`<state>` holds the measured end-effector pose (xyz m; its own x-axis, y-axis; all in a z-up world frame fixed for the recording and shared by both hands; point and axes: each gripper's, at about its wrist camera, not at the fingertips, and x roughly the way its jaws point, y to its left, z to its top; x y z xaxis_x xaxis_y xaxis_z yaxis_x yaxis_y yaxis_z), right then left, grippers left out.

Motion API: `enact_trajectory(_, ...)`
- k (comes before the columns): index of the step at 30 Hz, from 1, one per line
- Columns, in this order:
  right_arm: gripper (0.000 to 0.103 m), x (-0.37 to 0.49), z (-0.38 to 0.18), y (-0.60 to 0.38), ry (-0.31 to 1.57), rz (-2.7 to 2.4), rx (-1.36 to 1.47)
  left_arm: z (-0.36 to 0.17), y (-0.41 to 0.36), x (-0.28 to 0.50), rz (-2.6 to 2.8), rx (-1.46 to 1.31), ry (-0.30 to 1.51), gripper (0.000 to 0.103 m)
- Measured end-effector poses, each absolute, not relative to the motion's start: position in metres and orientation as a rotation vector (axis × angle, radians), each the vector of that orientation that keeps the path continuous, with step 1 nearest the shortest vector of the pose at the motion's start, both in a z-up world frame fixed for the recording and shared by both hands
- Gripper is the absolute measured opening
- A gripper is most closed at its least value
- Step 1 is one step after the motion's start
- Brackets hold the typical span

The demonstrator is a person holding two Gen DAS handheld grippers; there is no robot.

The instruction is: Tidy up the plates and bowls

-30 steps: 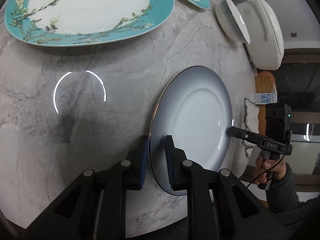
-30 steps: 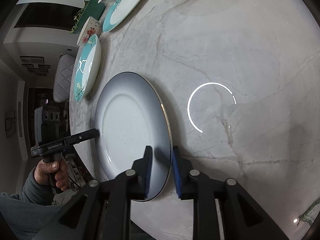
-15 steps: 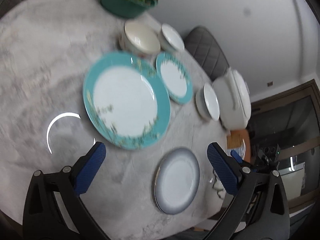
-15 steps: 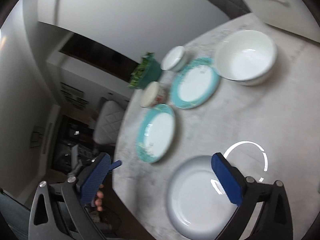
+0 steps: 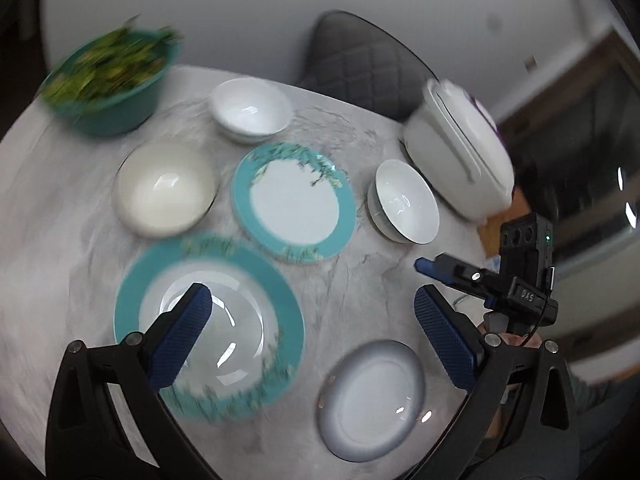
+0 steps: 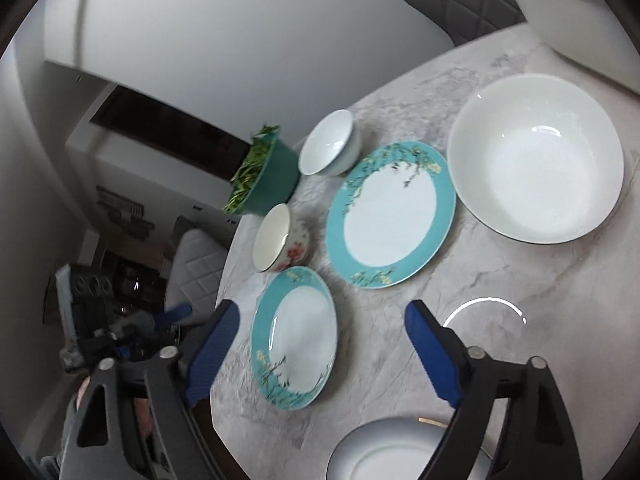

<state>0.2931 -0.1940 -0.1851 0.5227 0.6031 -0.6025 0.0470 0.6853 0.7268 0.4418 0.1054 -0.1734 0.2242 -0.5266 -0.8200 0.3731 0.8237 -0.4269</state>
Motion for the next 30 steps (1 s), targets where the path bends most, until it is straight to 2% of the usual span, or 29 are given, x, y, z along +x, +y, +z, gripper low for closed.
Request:
enact_trajectory(6,0.083,0.313,-0.212,-0.203,0.988,0.272,0.841,-0.186,0.061,0.561,-0.802,0.042,1.262,0.103)
enact_trajectory(10,0.083,0.313,-0.227,-0.208,0.996,0.202,0.868,-0.204,0.058,0.613,-0.718,0.034,1.307,0.101)
enact_trajectory(19,0.08,0.324,-0.252,-0.22,1.024,0.131,0.906,-0.253,0.006,0.589,-0.702,0.186,1.368,0.1)
enact_trajectory(28,0.073,0.328,-0.267,-0.227,1.068,0.102,0.917,-0.294,0.0,0.608,-0.71,0.166,1.435,0.1)
enact_trajectory(30,0.072,0.328,-0.271,-0.228,1.069,0.102,0.921,-0.301,0.002,0.612,-0.711,0.141,1.445,0.096)
